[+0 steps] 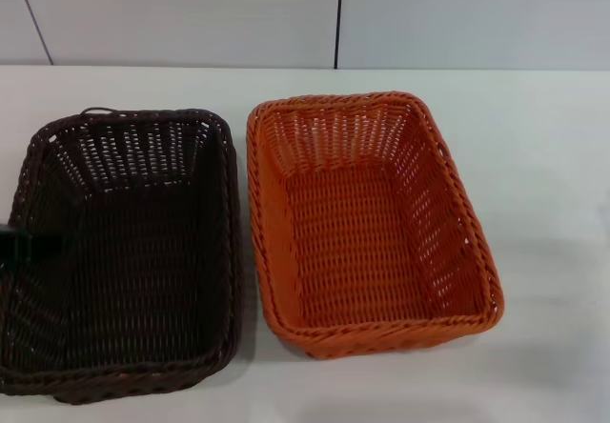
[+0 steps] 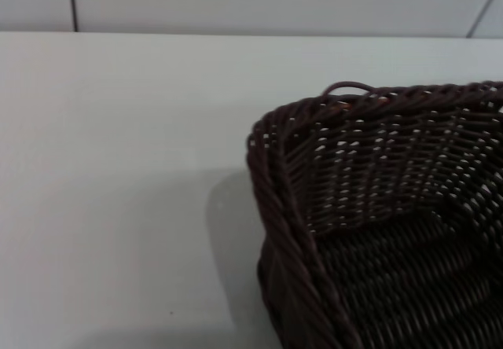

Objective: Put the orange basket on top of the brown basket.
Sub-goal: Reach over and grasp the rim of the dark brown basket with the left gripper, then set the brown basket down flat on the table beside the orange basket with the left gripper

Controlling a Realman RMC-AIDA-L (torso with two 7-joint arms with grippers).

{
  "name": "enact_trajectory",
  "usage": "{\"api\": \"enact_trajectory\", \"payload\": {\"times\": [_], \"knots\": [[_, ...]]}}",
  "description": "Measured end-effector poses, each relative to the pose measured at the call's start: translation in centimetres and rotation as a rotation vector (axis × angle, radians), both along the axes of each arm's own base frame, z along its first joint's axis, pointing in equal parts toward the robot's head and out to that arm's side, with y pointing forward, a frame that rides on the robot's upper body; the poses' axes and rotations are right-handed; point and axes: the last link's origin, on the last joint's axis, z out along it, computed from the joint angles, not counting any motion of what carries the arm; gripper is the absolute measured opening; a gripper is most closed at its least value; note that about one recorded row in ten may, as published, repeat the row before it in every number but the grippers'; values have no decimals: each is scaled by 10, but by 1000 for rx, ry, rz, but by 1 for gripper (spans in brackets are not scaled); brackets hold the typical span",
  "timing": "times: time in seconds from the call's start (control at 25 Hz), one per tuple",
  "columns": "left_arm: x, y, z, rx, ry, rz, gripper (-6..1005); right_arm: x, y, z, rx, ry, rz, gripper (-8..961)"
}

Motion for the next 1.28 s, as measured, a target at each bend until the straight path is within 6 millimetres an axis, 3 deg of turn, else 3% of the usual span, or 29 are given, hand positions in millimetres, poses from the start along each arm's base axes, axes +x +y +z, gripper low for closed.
{"api": "enact_trajectory", "payload": {"times": [0.04,0.52,0.72,1.28], "knots": [[1,1,0,-3,0,-3,610,0,-1,0,3,-1,3,821],[10,7,4,-1,12,-39,379,-4,-4,1,19,-9,28,821],[9,8,5,-17,18,-45,227,-4,-7,2,30,-13,35,821],[43,9,25,-225,273,-388,226,-7,-16,1,39,-20,59,821]]}}
